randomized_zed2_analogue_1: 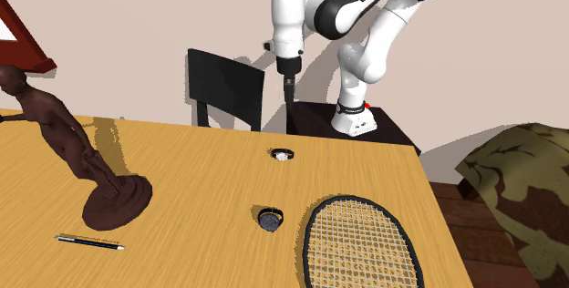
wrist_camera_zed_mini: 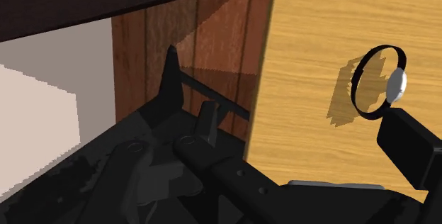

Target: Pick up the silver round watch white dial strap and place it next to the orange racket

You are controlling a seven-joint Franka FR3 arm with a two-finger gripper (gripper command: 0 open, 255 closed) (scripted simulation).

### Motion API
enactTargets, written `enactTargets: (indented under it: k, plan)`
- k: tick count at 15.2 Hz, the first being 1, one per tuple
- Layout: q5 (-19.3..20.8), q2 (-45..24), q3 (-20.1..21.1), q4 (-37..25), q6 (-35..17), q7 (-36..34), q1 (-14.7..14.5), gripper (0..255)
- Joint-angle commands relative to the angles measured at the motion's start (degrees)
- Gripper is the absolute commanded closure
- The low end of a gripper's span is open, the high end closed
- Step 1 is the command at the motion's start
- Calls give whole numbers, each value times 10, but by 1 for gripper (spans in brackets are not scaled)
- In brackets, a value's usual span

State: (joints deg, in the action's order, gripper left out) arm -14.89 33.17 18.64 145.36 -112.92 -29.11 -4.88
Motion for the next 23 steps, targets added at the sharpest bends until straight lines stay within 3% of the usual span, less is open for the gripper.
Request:
enactTargets:
  k: [1,5,10,17,23]
  plan:
    - [-9,-39,23,-10,-39,-26,0,0]
    - [-12,-115,68,-36,-107,-82,1,0]
    - [15,-215,116,-81,-179,-158,10,0]
    - [31,-257,128,-61,-239,-172,11,0]
    - [33,-261,128,-60,-244,-173,11,0]
